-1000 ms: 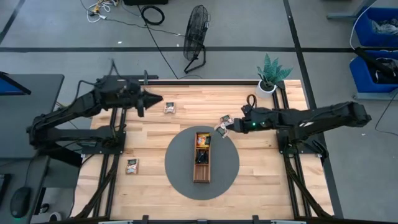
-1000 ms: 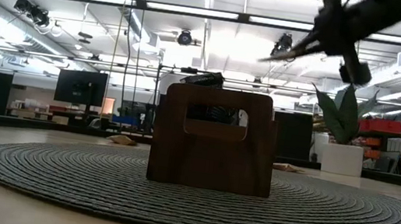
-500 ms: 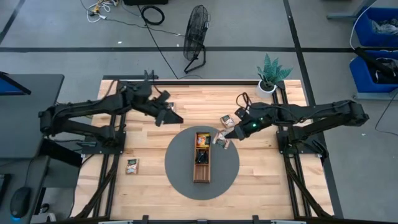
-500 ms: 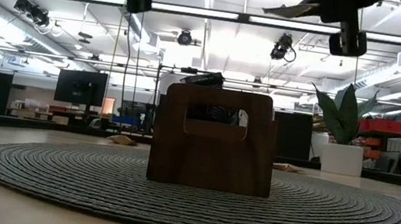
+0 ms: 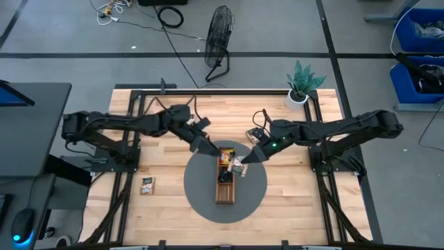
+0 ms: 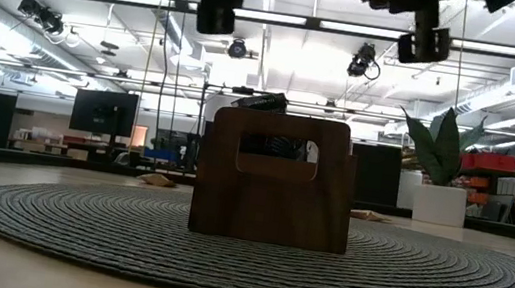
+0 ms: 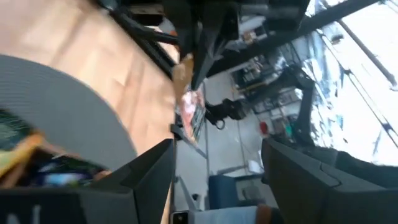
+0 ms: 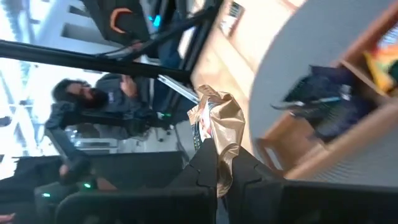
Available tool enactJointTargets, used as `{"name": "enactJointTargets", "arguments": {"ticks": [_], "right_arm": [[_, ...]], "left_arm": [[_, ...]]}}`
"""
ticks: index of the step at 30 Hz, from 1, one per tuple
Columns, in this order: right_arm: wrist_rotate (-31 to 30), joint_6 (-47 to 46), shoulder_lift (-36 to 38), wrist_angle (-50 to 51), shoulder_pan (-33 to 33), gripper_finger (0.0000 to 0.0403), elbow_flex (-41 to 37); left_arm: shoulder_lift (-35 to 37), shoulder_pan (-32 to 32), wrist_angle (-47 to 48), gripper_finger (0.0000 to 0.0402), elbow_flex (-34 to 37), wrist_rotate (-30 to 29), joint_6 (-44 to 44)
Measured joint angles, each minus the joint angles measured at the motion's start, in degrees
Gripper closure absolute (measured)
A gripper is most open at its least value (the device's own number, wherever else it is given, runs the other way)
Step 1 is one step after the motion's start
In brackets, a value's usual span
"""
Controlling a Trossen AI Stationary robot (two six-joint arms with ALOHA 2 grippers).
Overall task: Pick & Place Tea
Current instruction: Put the brown tea bag into the bottom section of the wooden organizer
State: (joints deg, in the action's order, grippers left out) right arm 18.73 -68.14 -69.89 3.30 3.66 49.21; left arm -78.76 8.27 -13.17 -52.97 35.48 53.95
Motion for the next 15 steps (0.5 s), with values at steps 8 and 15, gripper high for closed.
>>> {"name": "enactJointTargets", "arguments": {"ticks": [8, 15], "right_arm": [[1.98, -1.28, -3.14, -4.61, 0.20, 0.0401, 0.00], [1.88, -0.40, -3.99, -7.29, -0.14, 0.0401, -0.02]], "left_arm": [[-3.65, -1.18, -9.66, 0.0158, -0.02, -0.06, 4.71], [-6.14, -1.54, -9.24, 0.0158, -0.75, -0.05, 5.00]]}}
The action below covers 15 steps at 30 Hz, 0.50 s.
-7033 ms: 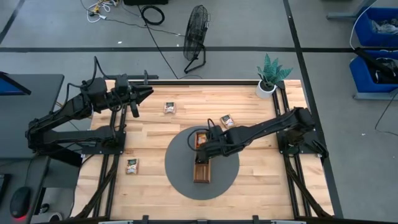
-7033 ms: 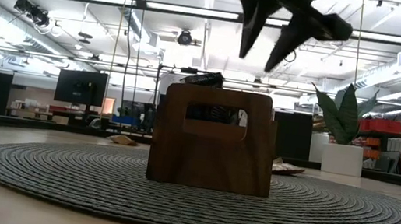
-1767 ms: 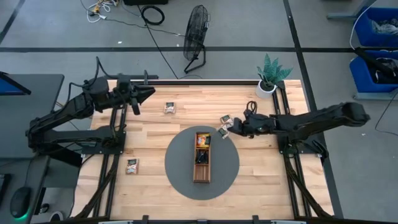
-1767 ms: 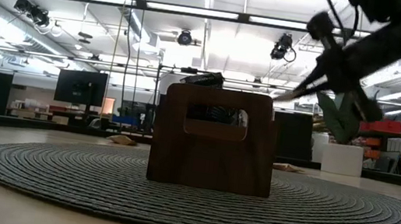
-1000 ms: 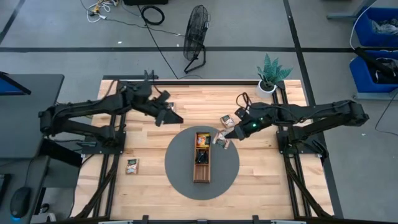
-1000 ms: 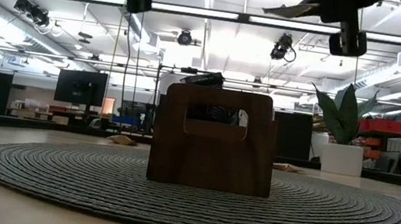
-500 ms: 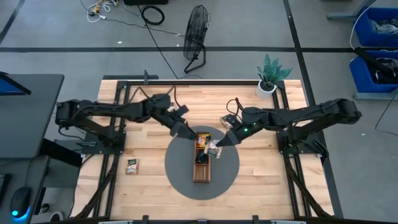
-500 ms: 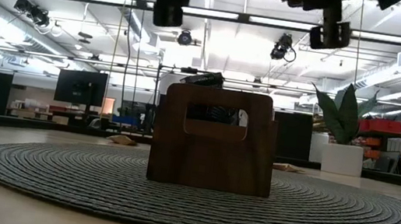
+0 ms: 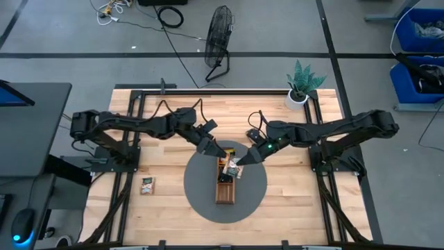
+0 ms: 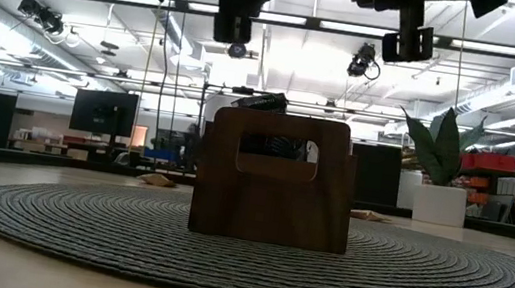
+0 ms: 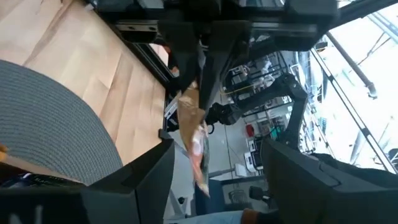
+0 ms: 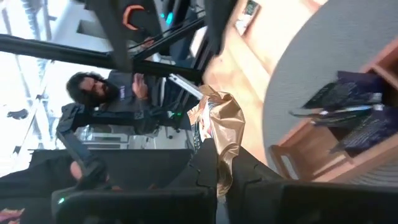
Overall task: Pick & Place Tea
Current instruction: Put the brown tea bag into the bottom section of the wooden organizer
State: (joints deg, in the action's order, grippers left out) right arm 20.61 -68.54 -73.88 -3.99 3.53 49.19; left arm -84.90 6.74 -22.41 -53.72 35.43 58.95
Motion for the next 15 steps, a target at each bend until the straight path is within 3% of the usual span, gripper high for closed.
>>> {"name": "enactJointTargets", "arguments": {"ticks": [8, 15], "right_arm": [[1.17, 1.40, -1.62, -2.00, -0.91, 0.0401, 0.00], [2.92, 1.52, -1.62, -3.31, -0.89, 0.0401, 0.00]], "left_arm": [[-5.36, -0.28, 0.08, 0.0161, -4.73, 2.29, -1.10], [-7.89, -0.28, 1.08, 0.0188, -5.19, 5.21, -1.39]]}}
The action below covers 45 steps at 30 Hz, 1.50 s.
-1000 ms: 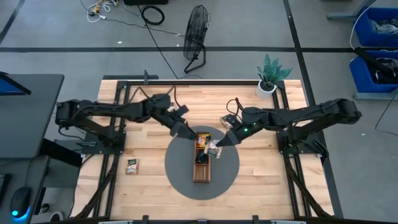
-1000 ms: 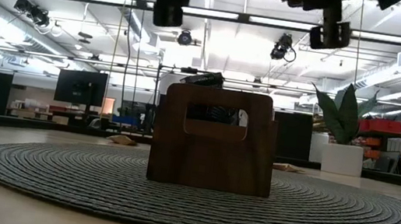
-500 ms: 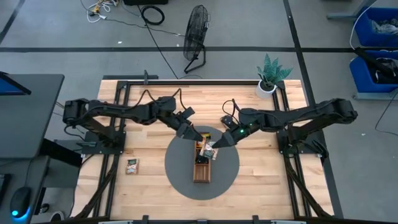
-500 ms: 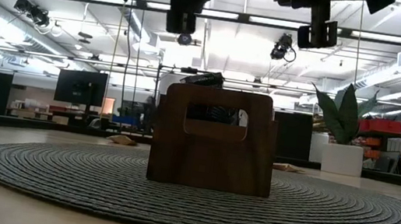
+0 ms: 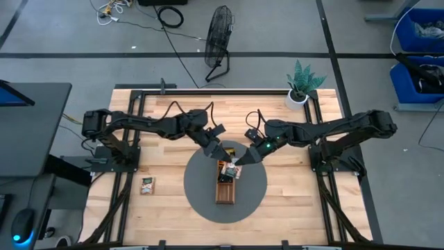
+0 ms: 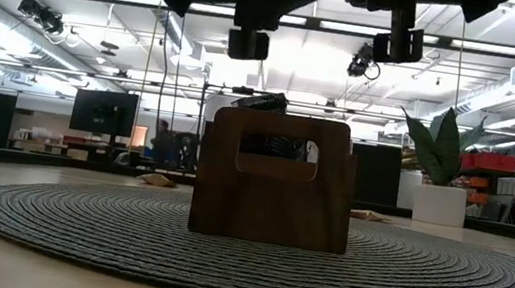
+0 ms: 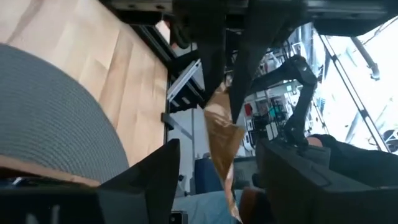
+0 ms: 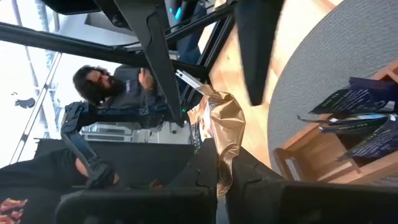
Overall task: Pick & Place Tea
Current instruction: Put the brown tea bag into the bottom section of the wooden organizer
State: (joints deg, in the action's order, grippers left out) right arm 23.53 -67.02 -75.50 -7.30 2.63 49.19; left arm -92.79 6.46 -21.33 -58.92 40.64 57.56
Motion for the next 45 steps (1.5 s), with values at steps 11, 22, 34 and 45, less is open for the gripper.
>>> {"name": "enactJointTargets", "arguments": {"ticks": [11, 22, 34, 45], "right_arm": [[0.74, 2.05, 0.00, -0.12, 0.00, 0.0401, 0.00], [1.84, 3.52, 0.59, -0.49, 0.22, 0.0384, 0.00], [-13.26, 10.59, 10.48, 5.69, 4.09, 0.0268, -0.02], [-42.99, 20.50, 14.01, 2.64, 10.46, 0.0247, -0.02]], "left_arm": [[0.13, 0.48, -1.07, 0.0319, 0.00, 1.69, -1.43], [0.16, 0.78, -1.50, 0.0399, -0.01, 4.18, -1.41], [8.46, 4.53, -0.89, 0.0400, 0.04, -1.00, -4.25], [16.04, 11.10, -1.35, 0.0401, 0.08, -18.12, -9.99]]}}
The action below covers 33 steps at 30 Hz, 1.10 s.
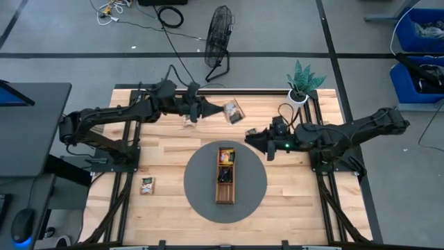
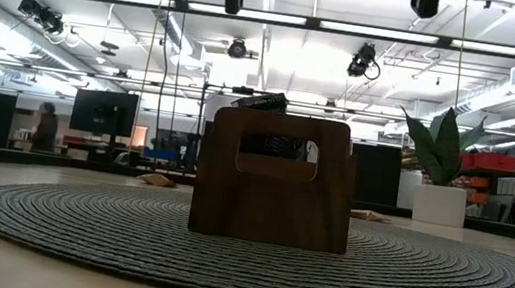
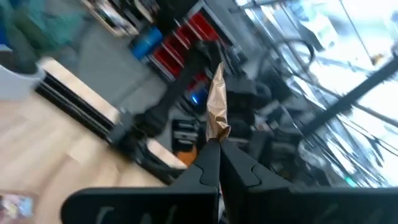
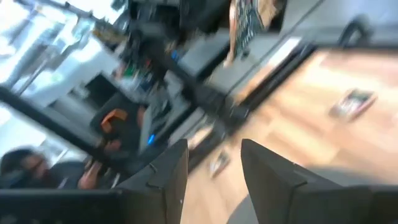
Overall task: Pick & Place Tea
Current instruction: Put the brown tea bag into the bottom section of the wooden organizer
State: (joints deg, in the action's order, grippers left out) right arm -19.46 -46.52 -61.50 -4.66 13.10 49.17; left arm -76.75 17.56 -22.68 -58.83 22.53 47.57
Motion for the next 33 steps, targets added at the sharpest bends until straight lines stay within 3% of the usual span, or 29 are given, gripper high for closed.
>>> {"name": "enactJointTargets", "arguments": {"ticks": [6, 12, 17, 22, 28, 33], "right_arm": [[-11.66, 6.84, -0.86, -8.28, -0.58, 0.0250, 0.02], [-13.29, 10.36, -1.64, -14.39, -3.66, 0.0248, 0.02], [-13.09, 12.88, -2.16, -22.46, -6.76, 0.0248, 0.00], [-12.18, 11.55, -2.27, -23.90, -10.68, 0.0248, 0.00], [-2.54, 9.17, -4.19, -27.47, -14.91, 0.0247, 0.00], [-1.46, 9.49, -7.76, -33.27, -15.23, 0.0247, 0.02]], "left_arm": [[0.51, 0.21, -4.68, 0.0401, 0.01, -5.77, -0.02], [0.35, -0.46, -10.16, 0.0401, -0.02, -11.08, -0.04], [0.33, -0.41, -11.00, 0.0401, -0.02, -13.00, -0.22], [0.33, -0.46, -11.21, 0.0401, -0.02, -14.22, -0.22], [0.33, -0.43, -11.05, 0.0401, -0.02, -15.99, -0.25], [0.33, -0.43, -10.94, 0.0401, -0.02, -16.35, -0.26]]}}
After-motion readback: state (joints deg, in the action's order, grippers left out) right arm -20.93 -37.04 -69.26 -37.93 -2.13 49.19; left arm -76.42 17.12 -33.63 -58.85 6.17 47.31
